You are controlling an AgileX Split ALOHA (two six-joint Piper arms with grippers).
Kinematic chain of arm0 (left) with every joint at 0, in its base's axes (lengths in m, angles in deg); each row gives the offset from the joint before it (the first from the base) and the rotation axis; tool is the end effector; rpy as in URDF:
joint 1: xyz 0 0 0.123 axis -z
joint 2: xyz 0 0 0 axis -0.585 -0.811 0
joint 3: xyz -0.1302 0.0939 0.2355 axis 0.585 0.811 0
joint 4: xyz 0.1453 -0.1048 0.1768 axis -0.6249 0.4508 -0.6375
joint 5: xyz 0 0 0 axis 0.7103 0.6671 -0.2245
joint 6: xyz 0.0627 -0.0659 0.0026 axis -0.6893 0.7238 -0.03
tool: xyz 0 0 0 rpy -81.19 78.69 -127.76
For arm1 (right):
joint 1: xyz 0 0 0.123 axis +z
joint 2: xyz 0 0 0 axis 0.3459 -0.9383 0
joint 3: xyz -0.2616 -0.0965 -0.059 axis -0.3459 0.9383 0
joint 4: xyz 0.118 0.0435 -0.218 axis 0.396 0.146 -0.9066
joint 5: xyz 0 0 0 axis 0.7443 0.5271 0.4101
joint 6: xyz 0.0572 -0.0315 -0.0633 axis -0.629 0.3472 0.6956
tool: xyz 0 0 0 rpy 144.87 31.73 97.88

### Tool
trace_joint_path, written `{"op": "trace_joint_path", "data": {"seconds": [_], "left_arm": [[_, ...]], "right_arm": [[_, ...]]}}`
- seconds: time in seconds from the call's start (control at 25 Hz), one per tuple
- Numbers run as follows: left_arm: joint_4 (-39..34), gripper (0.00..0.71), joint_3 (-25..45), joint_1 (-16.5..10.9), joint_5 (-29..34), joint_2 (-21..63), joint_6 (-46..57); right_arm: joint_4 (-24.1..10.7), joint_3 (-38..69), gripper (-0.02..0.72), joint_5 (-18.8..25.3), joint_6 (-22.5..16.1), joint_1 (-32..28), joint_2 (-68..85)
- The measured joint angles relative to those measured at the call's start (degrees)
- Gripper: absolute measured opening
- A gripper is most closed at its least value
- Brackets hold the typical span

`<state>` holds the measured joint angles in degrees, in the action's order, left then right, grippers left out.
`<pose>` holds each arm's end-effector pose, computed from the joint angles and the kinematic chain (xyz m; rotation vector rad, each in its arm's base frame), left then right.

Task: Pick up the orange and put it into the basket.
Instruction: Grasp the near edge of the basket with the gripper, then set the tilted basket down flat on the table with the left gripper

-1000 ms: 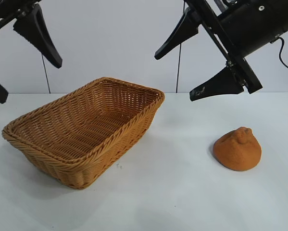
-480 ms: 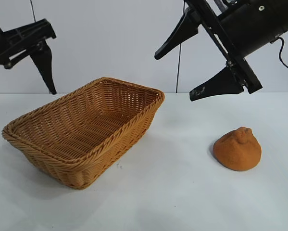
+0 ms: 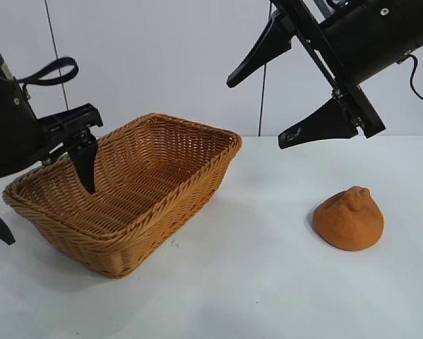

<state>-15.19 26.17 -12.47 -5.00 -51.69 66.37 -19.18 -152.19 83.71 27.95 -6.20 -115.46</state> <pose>0.2962 -0.1295 0.1703 -1.0575 2.7169 -0.3364 0.3076 0.1369 0.2396 0.0099 2.6844 1.1443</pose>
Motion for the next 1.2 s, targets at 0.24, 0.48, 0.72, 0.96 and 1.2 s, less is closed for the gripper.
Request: {"op": "trace_joint_path", "data": {"seconds": [0.24, 0.48, 0.72, 0.96, 1.2], "left_arm": [[2.5, 0.633, 0.1, -1.1, -2.3, -5.1, 0.0], [4.3, 0.558, 0.1, -1.2, -2.4, -6.9, 0.0], [5.9, 0.134, 0.0, -1.2, -2.6, -6.9, 0.3], [9.0, 0.087, -3.2, -2.2, 0.2, -6.9, -2.2], [16.4, 0.085, -9.7, -5.8, 4.1, -7.0, -15.6]], "right_arm": [[0.0, 0.0, 0.588, 0.0, 0.0, 0.0, 0.0], [0.0, 0.0, 0.588, 0.1, 0.0, 0.0, 0.0], [0.0, 0.0, 0.588, 0.1, 0.0, 0.0, 0.0], [0.0, 0.0, 0.588, 0.1, 0.0, 0.0, 0.0], [0.0, 0.0, 0.588, 0.1, 0.0, 0.0, 0.0]]}}
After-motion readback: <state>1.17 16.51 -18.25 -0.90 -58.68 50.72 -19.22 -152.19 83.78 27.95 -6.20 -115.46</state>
